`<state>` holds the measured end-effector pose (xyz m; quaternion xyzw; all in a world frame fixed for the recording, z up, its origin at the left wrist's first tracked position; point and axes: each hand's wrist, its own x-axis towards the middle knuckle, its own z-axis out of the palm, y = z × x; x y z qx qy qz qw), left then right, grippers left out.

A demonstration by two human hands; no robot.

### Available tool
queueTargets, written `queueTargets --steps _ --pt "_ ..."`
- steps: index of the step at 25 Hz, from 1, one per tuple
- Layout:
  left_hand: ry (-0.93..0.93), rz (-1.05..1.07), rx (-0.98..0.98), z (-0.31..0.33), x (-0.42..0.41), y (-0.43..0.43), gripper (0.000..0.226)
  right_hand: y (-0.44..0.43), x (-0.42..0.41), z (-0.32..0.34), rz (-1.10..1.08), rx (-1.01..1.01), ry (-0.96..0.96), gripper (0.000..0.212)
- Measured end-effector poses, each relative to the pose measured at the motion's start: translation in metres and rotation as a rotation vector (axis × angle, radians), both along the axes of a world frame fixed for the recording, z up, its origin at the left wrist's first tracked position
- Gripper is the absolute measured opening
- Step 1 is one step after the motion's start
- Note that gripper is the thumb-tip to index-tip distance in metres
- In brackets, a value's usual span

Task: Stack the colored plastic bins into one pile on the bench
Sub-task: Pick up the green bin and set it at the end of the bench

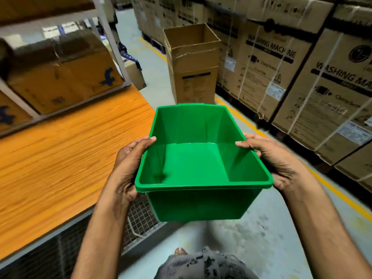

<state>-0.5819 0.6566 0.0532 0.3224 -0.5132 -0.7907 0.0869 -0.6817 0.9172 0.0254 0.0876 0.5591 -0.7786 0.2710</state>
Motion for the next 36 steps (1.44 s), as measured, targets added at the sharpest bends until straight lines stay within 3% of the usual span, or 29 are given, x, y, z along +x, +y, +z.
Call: queueTargets --steps 3,9,13,16,23,28,32,36 --pt "0.015 0.03 0.032 0.0 -0.005 -0.03 0.035 -0.032 -0.021 0.002 0.096 -0.014 -0.003 0.035" --pt "0.006 0.111 0.055 0.002 -0.014 -0.085 0.014 -0.095 -0.062 0.001 0.208 -0.026 -0.023 0.035" --pt "-0.002 0.182 0.037 -0.007 -0.02 -0.116 0.027 -0.136 -0.085 0.003 0.326 -0.01 -0.035 0.044" --pt "-0.024 0.197 0.0 -0.015 -0.025 -0.129 0.039 -0.153 -0.099 0.003 0.367 -0.01 -0.025 0.04" --pt "-0.031 0.287 -0.124 -0.03 -0.051 -0.159 0.024 -0.204 -0.156 0.011 0.53 -0.011 0.011 0.036" --pt "-0.038 0.264 -0.289 -0.042 -0.06 -0.181 0.039 -0.239 -0.19 0.003 0.555 0.069 0.292 0.056" --pt "-0.015 0.367 -0.266 -0.044 -0.066 -0.199 0.046 -0.262 -0.196 0.007 0.682 0.158 0.552 0.065" --pt "-0.026 0.491 -0.248 -0.052 -0.07 -0.216 0.047 -0.285 -0.198 0.008 0.762 0.101 0.619 0.071"
